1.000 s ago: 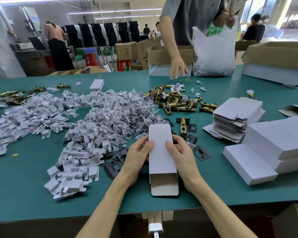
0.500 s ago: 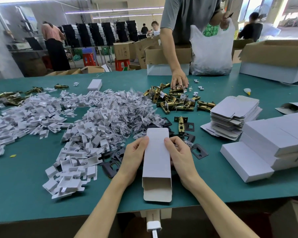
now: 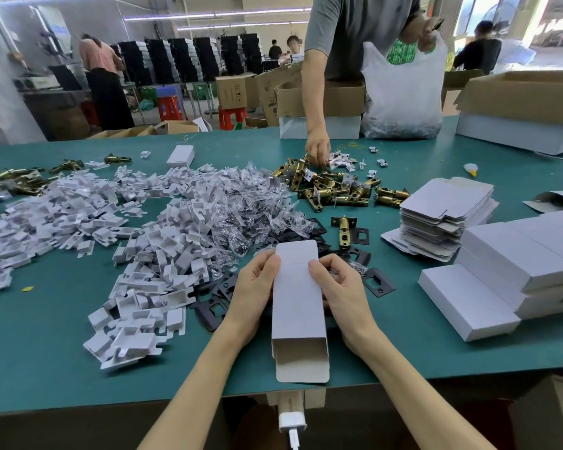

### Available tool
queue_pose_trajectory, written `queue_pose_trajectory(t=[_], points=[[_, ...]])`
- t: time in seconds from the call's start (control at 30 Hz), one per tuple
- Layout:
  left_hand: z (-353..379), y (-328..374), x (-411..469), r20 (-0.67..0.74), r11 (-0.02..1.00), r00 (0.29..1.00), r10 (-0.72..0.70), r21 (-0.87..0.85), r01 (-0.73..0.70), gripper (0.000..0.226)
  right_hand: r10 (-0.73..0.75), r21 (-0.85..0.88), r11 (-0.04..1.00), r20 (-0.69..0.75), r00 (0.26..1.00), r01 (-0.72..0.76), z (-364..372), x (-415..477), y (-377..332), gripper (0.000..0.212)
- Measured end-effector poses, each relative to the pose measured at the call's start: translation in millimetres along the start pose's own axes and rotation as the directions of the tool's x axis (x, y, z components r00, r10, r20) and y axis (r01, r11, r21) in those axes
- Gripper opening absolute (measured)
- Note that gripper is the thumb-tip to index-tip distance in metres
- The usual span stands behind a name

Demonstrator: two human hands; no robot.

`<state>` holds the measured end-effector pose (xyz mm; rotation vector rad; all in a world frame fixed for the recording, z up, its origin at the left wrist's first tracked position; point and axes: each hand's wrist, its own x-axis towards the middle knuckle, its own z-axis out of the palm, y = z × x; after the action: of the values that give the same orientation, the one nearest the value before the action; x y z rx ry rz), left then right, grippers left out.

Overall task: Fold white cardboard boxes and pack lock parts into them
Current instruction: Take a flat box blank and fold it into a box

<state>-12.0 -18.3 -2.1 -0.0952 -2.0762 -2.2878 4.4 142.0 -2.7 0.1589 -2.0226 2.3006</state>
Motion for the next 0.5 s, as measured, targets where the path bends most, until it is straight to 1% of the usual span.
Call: queue_pose_trajectory(t=[0.17,0.27,0.4,0.5], points=[[-2.3,1.1,-0.6,0.079,0.999,0.996,0.051,-0.016,-0.050,0.044,0.004,0.008,1.000,-0.024,1.000,-0.004,-0.2,0.7,1.6,0.025],[-1.3,4.3,-2.2,0.109,0.997,0.992,0.067,0.030,-0.070,0.040,-0.003,0.008,1.000,-0.041,0.999,0.003,-1.1,1.4,2.0,0.027],[1.5,8.0,-5.0,0.111,0.998,0.993,0.034,0.045,-0.039,0.031,0.006,0.028,1.000,-0.046,0.999,-0.004,-2.7,1.0,0.8,0.026],[2.4,7.6,-5.5,0.110,0.999,0.994,-0.010,0.035,0.007,0.031,0.014,0.029,1.000,-0.067,0.998,-0.012,-2.8,1.5,1.2,0.028]])
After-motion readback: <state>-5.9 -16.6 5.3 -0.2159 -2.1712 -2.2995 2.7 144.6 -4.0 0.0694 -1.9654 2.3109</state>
